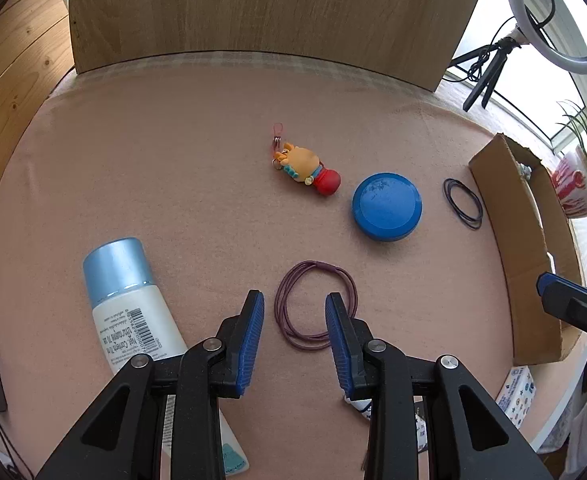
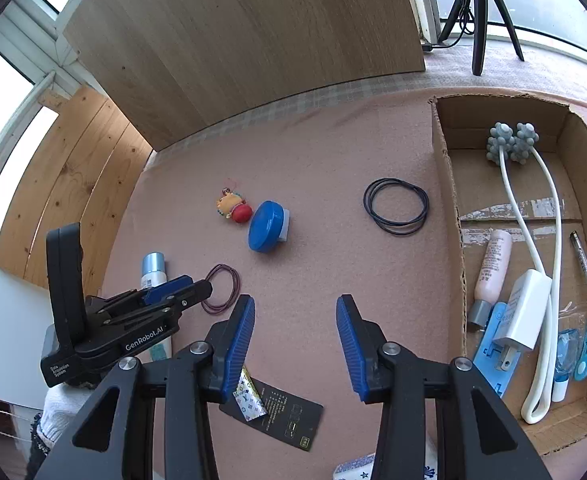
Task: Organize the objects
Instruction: 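Grasp the purple rubber band with the left tool while the right tool grasps the blue round container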
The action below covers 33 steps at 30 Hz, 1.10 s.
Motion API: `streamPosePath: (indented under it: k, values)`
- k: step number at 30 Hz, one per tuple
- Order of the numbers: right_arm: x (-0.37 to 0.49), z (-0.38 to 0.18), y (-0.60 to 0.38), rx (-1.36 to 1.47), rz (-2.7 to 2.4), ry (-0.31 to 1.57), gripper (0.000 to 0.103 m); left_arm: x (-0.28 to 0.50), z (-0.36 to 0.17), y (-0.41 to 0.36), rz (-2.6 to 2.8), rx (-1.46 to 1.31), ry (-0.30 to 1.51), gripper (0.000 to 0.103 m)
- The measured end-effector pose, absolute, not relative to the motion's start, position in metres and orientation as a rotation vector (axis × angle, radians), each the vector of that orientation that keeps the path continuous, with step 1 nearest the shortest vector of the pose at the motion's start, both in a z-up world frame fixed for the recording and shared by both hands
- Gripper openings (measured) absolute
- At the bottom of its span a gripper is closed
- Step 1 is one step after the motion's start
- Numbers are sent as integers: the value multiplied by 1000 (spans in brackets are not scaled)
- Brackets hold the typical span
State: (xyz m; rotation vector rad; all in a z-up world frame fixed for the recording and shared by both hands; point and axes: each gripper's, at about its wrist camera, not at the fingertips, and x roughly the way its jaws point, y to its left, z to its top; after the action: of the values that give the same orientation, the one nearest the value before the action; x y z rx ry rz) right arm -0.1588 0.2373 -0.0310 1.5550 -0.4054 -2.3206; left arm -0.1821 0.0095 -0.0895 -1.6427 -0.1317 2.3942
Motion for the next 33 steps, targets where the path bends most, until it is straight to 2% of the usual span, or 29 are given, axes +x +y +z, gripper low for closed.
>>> streamPosePath:
  k: [2, 4, 8, 11, 22, 27, 33]
  values:
    - [-171, -34, 230, 1563, -2329, -383, 39, -185, -93, 12, 2389, -1645, -104, 33]
    - [-182, -36, 220, 1560, -2337, -345, 40, -186, -96, 15, 2381, -1647, -90, 22]
    - [-206, -40, 199, 1554, -2350, -247, 43, -186, -102, 20, 2399, -1633, -35, 11]
    - [-225, -46, 185, 1566, -2327, -212, 44, -188, -103, 13, 2399, -1640, -73, 2]
    - [-281, -74, 143, 1608, -2218, -114, 44, -180, -104, -6, 2396, -1625, -170, 2]
    - [-278, -85, 135, 1679, -2146, -36, 40, -179, -106, -13, 2382, -1614, -250, 2]
    - [-257, -93, 156, 1741, -2089, -27, 40, -178, -107, -15, 2379, -1610, -268, 2]
